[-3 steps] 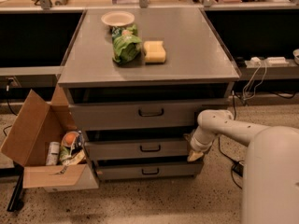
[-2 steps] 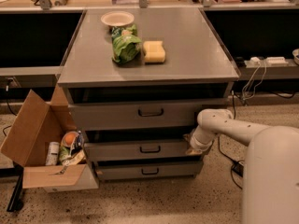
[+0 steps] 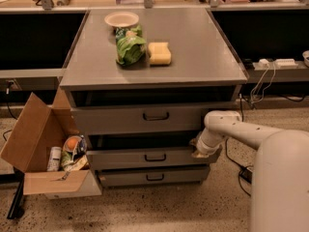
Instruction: Open middle drawer
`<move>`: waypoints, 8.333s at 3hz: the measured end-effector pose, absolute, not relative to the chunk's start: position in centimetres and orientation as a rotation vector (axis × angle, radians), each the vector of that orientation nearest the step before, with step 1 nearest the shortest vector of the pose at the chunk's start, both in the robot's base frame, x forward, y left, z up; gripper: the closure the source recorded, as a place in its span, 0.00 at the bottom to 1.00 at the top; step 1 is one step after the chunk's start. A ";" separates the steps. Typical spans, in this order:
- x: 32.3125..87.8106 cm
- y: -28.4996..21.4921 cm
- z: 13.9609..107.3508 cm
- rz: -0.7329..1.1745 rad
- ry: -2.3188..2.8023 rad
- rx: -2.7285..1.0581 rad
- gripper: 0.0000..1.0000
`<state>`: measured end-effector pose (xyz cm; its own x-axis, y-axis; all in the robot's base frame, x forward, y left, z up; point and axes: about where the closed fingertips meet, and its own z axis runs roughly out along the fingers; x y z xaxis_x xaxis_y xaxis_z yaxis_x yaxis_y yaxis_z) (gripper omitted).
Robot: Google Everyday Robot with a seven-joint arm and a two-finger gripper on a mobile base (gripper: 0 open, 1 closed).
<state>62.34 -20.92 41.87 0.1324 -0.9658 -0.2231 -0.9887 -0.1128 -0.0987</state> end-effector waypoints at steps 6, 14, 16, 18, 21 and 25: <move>60.2 -20.4 43.4 0.217 1.894 -2.227 0.45; 57.0 -17.4 40.4 0.330 1.849 -2.379 0.80; 54.9 -17.4 40.9 0.355 1.859 -2.384 0.69; 54.9 -17.4 40.9 0.355 1.859 -2.384 0.18; 53.4 -17.6 40.5 0.382 1.881 -2.383 0.00; 47.4 -17.3 43.0 0.404 2.002 -2.299 0.86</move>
Offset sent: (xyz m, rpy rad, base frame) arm -0.1085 0.0071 0.0126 0.0309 0.1681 0.1362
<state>47.38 -17.34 42.97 0.1187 -0.9636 -0.2395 -0.9810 -0.1511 0.1215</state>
